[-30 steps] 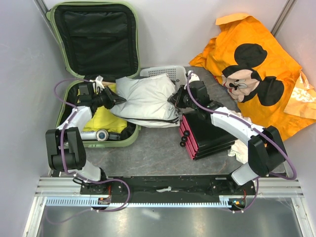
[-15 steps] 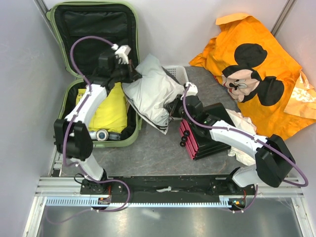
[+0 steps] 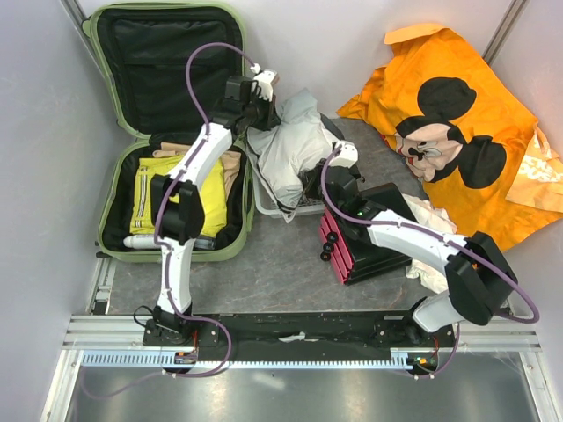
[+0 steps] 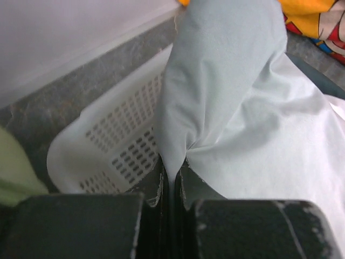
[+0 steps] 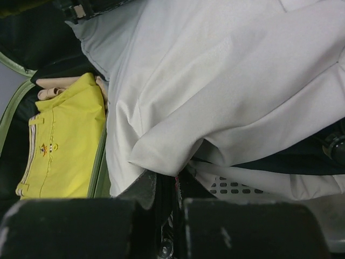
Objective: Open, take out, and arrange the luggage
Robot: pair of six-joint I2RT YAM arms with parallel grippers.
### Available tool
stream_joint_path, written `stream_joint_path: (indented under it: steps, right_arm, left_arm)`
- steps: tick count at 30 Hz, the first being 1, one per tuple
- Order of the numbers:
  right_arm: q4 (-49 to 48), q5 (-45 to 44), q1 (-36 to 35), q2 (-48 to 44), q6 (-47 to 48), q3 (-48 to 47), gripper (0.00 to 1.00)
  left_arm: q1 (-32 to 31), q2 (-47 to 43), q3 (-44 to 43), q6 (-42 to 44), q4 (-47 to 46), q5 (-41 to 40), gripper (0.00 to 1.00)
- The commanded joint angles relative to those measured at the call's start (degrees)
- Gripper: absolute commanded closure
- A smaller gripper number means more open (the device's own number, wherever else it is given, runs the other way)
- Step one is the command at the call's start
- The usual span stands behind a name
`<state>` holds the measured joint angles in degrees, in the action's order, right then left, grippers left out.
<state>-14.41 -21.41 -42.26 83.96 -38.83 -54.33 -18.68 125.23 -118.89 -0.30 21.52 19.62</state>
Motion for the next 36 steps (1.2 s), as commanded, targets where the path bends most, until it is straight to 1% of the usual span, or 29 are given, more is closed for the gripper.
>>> stream_joint_path:
  steps: [1,3,5,9,12,13,15,16,17,18,19,20,21,23,24,26,27,28,29,32,33,35,36]
  right_arm:
    - [-6.24,5.15,-1.68,2.51,-0.9,-5.09,1.0]
    - [-6.59,5.94,-1.68,3.92,-1.77,-5.96,1.0]
    - [-7.11,7.08,-1.68,5.68,-3.0,-6.41,1.0]
    - [-7.65,9.19,-1.68,8.14,-4.5,-7.63,1.0]
    - [-7.65,11.29,-1.68,9.9,-5.64,-8.43,1.0]
    - [-7.65,11.65,-1.68,10.51,-5.82,-8.52,1.0]
    - [-6.77,11.13,-1.77,10.69,-5.73,-8.43,1.0]
    - [-6.51,10.95,-1.86,10.69,-5.73,-8.25,1.0]
    - [-6.24,10.69,-1.86,10.52,-5.91,-7.99,0.98]
    - [-6.15,10.25,-1.86,10.26,-5.99,-7.55,0.84]
    - [-6.15,10.33,-1.86,9.65,-6.0,-7.38,0.76]
    - [-6.24,10.42,-1.77,9.29,-5.91,-7.2,0.7]
    - [-6.15,10.51,-1.86,8.59,-5.56,-7.29,0.6]
    - [-4.66,9.99,-1.86,7.71,-3.72,-7.72,0.48]
    - [-3.87,9.64,-1.86,6.84,-2.93,-8.6,0.33]
    - [-0.28,7.88,-1.86,5.69,0.23,-10.26,0.24]
    - [0.78,7.0,-1.86,4.21,1.46,-10.71,0.18]
    - [2.18,5.69,-1.77,3.32,2.61,-10.89,0.16]
    - [2.46,5.07,-1.77,2.27,4.27,-10.72,0.15]
    - [2.81,4.27,-1.95,-2.48,7.79,-10.01,0.17]
    - [2.73,4.36,-1.86,-4.32,8.67,-9.92,0.19]
    - [3.25,5.58,-1.86,-4.95,11.47,-10.79,0.22]
    - [4.56,5.68,-1.69,-3.99,12.36,-11.85,0.28]
  left_arm:
    - [-0.83,5.72,-12.31,4.86,-5.88,-5.2,0.99]
    - [-0.92,7.21,-13.99,5.57,-6.14,-7.66,0.98]
    - [-1.1,9.15,-16.19,5.48,-6.66,-7.93,0.98]
    - [-1.54,11.52,-17.6,5.66,-8.86,-7.93,0.98]
    - [-1.8,12.58,-18.57,6.01,-9.04,-7.93,0.79]
    - [-1.98,12.5,-18.57,6.27,-8.95,-7.84,0.62]
    - [-2.41,12.15,-18.57,6.88,-8.95,-7.75,0.41]
    - [-2.59,11.88,-18.57,7.67,-9.12,-8.19,0.28]
    - [-2.77,11.18,-18.57,8.2,-9.13,-8.28,0.23]
    - [-3.29,10.74,-18.57,8.47,-9.13,-8.71,0.17]
    - [-3.38,10.3,-18.48,8.99,-9.21,-8.81,0.15]
    - [-3.56,9.6,-18.4,8.91,-9.21,-8.72,0.14]
    - [-3.73,8.38,-18.39,8.82,-9.3,-8.63,0.12]
    - [-3.91,6.7,-18.22,8.3,-9.48,-8.28,0.11]
    - [-4.0,4.95,-17.78,7.95,-9.65,-8.1,0.1]
    - [-4.0,2.58,-16.99,6.8,-10.52,-7.58,0.09]
    - [-4.0,0.04,-16.12,6.02,-10.71,-7.4,0.09]
    - [-4.0,-1.29,-15.5,5.75,-10.97,-7.57,0.09]
    - [-4.0,-2.61,-14.97,5.4,-11.15,-7.66,0.08]
    - [-3.74,-8.32,-12.08,4.87,-10.89,-8.36,0.07]
    - [-3.56,-9.64,-10.41,4.87,-10.71,-9.24,0.06]
    - [-3.3,-13.25,-8.73,4.95,-10.01,-10.21,0.06]
    - [-2.69,-14.13,-7.25,5.13,-9.13,-11.08,0.06]
